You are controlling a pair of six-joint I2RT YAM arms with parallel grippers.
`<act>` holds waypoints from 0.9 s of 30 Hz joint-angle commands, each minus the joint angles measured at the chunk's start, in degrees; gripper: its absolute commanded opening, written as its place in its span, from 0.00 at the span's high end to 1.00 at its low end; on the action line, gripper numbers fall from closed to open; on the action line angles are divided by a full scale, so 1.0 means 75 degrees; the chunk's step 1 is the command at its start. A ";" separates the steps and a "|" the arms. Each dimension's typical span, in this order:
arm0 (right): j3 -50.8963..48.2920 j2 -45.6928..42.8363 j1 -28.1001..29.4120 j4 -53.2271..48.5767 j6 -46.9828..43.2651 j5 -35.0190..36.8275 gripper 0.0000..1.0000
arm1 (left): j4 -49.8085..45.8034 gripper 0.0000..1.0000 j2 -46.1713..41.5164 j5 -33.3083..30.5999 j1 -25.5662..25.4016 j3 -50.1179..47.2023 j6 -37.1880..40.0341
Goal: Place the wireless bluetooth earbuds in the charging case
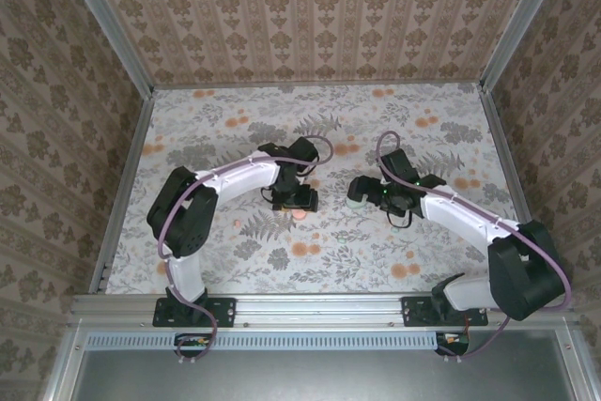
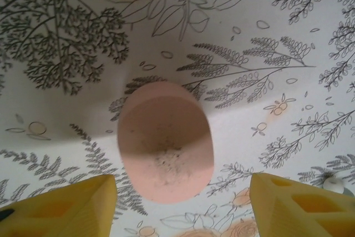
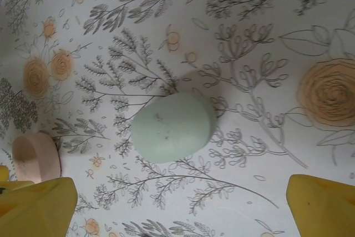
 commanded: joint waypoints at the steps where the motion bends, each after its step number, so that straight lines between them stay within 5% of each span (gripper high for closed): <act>1: -0.0086 -0.0231 -0.0213 -0.0101 -0.0174 -0.0264 0.02 | 0.0312 0.38 0.0155 -0.0449 -0.0121 -0.0114 -0.0179; 12: -0.0052 -0.0416 -0.0294 -0.0163 0.0162 -0.0453 0.02 | 0.1251 0.48 0.0218 -0.1002 -0.0310 -0.1115 0.0178; 18: -0.0022 -0.0535 -0.0327 -0.0214 0.0268 -0.0851 0.02 | 0.1701 0.70 -0.0485 -0.1100 -0.0326 -0.1597 0.0864; 27: 0.0303 -0.0797 -0.1090 0.0351 0.0271 -0.3916 0.10 | 0.2331 0.86 -0.2735 -0.0190 -0.0263 -0.1886 0.3762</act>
